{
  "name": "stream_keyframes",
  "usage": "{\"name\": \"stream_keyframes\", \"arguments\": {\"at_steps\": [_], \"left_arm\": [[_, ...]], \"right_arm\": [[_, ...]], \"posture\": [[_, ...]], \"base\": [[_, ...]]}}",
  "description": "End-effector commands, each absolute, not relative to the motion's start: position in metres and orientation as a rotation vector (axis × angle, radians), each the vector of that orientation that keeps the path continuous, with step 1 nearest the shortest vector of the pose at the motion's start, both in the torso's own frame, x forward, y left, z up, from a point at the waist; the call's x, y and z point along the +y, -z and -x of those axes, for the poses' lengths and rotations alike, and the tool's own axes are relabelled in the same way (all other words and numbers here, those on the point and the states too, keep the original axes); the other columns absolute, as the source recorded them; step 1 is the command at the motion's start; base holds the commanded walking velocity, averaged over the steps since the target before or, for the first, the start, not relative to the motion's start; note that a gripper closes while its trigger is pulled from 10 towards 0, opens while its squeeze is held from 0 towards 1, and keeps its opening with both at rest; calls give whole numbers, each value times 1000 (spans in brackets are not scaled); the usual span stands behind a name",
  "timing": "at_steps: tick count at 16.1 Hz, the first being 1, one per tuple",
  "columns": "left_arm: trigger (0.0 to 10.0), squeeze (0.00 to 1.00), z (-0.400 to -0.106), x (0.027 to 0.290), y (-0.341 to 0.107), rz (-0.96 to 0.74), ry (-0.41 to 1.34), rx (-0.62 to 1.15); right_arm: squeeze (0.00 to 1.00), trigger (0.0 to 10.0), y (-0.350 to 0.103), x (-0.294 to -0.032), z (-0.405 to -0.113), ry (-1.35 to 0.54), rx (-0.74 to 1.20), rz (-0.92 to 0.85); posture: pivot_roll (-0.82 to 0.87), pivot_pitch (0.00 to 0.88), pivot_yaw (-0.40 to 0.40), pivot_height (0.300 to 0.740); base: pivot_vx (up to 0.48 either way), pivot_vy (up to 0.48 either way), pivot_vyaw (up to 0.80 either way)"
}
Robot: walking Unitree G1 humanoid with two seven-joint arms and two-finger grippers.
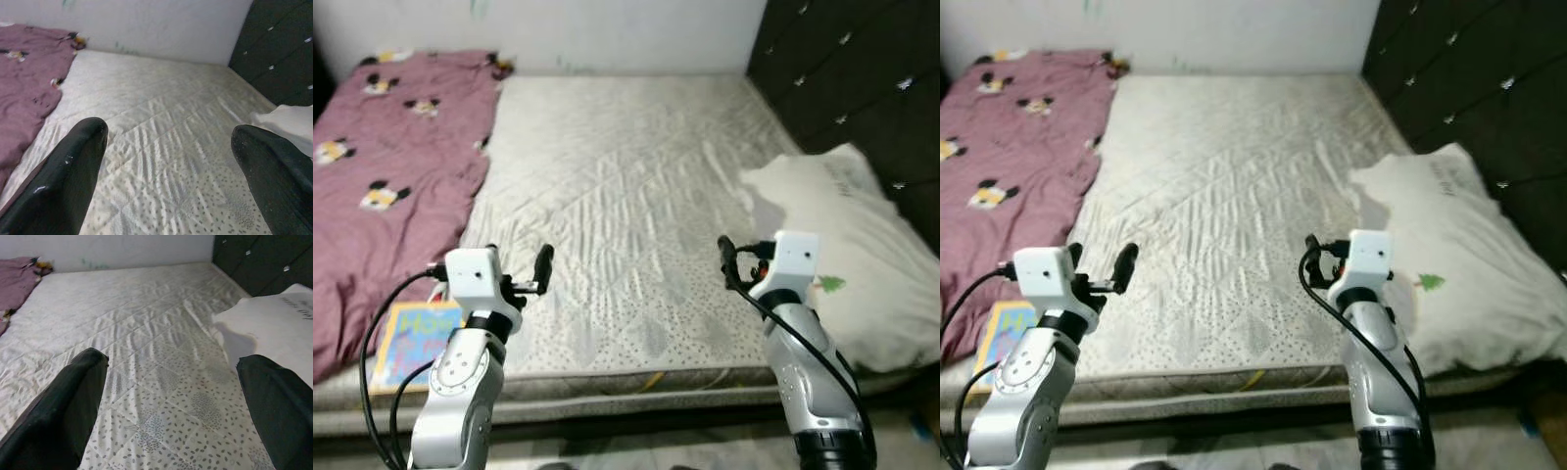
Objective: Clean up the room
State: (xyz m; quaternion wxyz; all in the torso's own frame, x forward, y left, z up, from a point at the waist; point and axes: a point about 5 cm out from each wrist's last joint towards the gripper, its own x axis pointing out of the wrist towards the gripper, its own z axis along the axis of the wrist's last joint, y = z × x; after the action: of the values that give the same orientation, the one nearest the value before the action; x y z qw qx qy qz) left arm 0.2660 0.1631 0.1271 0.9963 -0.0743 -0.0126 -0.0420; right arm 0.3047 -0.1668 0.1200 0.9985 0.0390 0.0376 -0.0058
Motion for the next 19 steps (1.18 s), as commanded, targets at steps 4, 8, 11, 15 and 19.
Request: {"name": "stream_keyframes", "arguments": {"at_steps": [4, 8, 11, 15, 19], "left_arm": [[10000, 0, -266, 171, -127, 133, 63, -17], [10000, 0, -266, 170, -126, 133, 60, -16], [10000, 0, -267, 170, -126, 134, 59, -17], [10000, 0, -267, 170, -126, 134, 61, -13], [10000, 0, -268, 168, -128, 135, 62, -24]], "right_arm": [[0, 10000, -124, -161, -306, -6, 62, -84], [0, 10000, -125, -161, -307, -8, 62, -81], [0, 10000, -125, -161, -308, -9, 61, -80], [0, 10000, -125, -161, -309, -9, 62, -83], [0, 10000, -125, -160, -310, -15, 64, -84]], "posture": [[-48, 89, -21, 740], [-48, 88, -22, 740], [-49, 88, -23, 740], [-49, 86, -23, 740], [-46, 84, -27, 740]], "base": [[0, 480, 0], [0, 480, 0], [0, 480, 0], [0, 480, 0], [0, 480, 0]]}}
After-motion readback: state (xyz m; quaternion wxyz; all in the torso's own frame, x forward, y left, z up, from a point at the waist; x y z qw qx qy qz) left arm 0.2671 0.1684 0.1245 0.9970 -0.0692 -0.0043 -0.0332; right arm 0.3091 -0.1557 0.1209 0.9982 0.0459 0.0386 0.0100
